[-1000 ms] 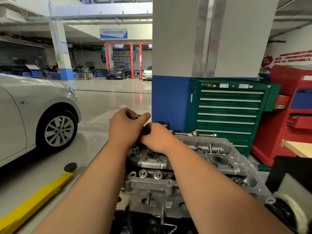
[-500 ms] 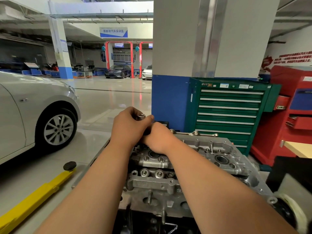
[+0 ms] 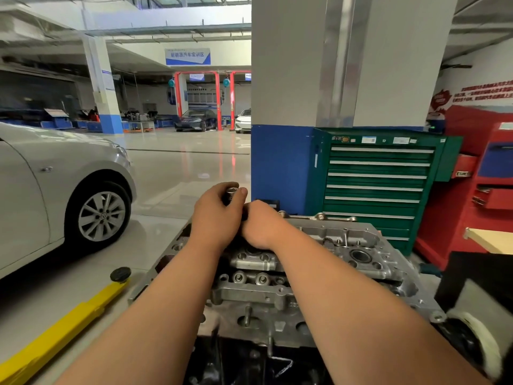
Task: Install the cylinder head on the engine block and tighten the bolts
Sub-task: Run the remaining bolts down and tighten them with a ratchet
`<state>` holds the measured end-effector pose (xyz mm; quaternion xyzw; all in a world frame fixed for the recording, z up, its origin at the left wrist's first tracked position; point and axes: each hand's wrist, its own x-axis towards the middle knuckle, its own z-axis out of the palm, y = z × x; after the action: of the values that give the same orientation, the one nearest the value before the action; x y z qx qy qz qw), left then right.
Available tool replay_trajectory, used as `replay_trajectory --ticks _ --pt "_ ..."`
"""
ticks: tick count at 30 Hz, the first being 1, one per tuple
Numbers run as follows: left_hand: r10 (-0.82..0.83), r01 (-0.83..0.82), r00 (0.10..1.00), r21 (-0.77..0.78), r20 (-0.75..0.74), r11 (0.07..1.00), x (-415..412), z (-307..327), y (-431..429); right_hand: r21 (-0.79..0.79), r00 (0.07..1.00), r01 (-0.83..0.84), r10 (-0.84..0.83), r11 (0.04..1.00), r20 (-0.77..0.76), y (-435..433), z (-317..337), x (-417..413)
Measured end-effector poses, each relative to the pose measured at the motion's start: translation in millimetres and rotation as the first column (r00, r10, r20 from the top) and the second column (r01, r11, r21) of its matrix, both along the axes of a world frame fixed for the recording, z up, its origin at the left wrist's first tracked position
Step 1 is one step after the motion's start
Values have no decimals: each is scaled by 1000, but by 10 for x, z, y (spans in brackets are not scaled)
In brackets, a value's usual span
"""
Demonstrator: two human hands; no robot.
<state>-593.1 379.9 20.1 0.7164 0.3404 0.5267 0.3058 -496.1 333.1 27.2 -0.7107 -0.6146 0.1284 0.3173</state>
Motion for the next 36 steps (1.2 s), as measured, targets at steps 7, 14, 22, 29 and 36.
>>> replay_trajectory --ticks 7,14,22,29,36 --pt "80 -80 997 -15 -25 997 -96 -45 50 39 997 75 -74 996 -29 57 -42 10" --pt "60 -60 998 1 -28 998 -80 -39 63 51 997 70 -71 996 10 101 -59 -6" --pt "-44 45 998 19 -39 999 -185 -22 62 31 993 -49 52 998 -107 12 -23 12" --pt "-105 106 994 -37 16 994 -129 -36 46 66 996 87 -86 994 -11 98 -56 20" --pt "-65 65 998 6 -16 998 -139 -27 92 44 997 12 -8 999 -81 48 -28 -9"
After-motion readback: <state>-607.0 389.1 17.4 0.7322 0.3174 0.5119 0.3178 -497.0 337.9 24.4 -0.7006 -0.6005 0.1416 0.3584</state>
